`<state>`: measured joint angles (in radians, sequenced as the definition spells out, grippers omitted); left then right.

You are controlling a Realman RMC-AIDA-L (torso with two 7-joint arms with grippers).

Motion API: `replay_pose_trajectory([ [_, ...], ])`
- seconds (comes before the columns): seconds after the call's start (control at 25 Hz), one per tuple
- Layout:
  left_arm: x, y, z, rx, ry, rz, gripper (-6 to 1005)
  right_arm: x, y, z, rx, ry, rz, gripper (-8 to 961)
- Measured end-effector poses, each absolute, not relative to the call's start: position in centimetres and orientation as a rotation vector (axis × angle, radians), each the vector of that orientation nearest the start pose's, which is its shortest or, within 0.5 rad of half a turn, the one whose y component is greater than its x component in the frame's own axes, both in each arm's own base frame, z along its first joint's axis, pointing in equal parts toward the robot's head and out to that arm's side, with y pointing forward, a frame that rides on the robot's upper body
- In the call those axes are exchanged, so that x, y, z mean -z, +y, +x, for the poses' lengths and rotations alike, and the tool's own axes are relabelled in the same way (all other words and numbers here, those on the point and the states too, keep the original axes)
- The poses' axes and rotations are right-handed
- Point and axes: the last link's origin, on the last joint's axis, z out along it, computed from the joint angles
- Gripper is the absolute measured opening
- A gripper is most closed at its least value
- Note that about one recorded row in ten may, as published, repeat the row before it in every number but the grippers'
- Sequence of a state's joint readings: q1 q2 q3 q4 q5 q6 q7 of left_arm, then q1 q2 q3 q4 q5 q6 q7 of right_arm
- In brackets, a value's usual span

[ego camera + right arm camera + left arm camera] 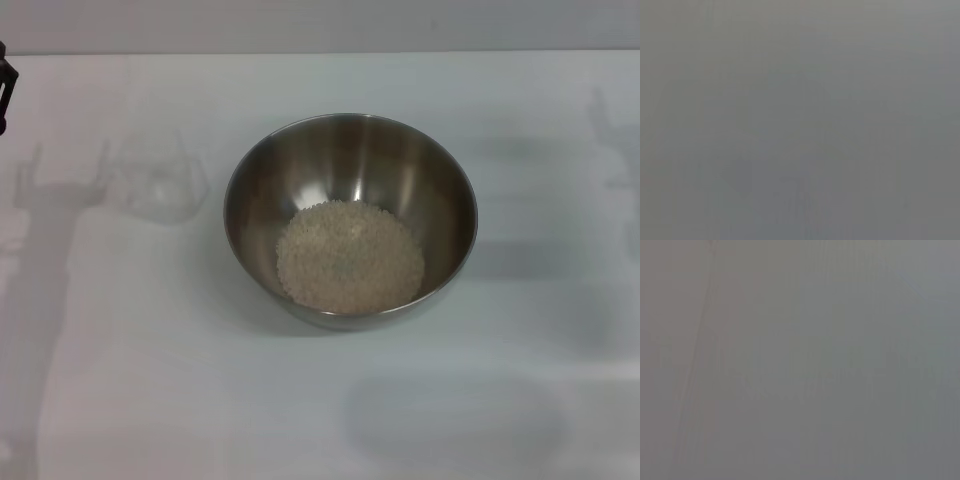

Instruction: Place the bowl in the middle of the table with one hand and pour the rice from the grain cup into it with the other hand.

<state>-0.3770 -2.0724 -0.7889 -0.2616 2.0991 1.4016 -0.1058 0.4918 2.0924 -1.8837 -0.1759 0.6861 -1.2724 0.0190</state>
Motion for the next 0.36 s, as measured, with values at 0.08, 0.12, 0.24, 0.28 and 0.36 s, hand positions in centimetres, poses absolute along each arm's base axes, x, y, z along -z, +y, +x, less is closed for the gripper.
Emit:
replay_pose_trajectory([
  [0.08, -1.37, 31.45, -31.04, 0.898, -0.438, -1.371, 868, -3.06, 35.6, 30.8, -0.736, 0.365, -1.348, 750],
  [0.12, -1.38, 31.37, -31.1, 0.898, -0.438, -1.37, 868, -3.08, 35.61, 30.7, -0.708, 0.332, -1.352, 750],
  [0.24, -1.39, 31.07, -31.31, 0.894, -0.442, -1.365, 868, -2.94, 35.75, 30.17, -0.677, 0.276, -1.367, 750],
  [0.28, -1.39, 31.07, -31.31, 0.894, -0.442, -1.365, 868, -2.94, 35.75, 30.17, -0.677, 0.276, -1.367, 750],
  [0.36, -1.38, 30.97, -31.38, 0.893, -0.444, -1.363, 868, -2.94, 35.85, 29.93, -0.676, 0.26, -1.37, 750],
])
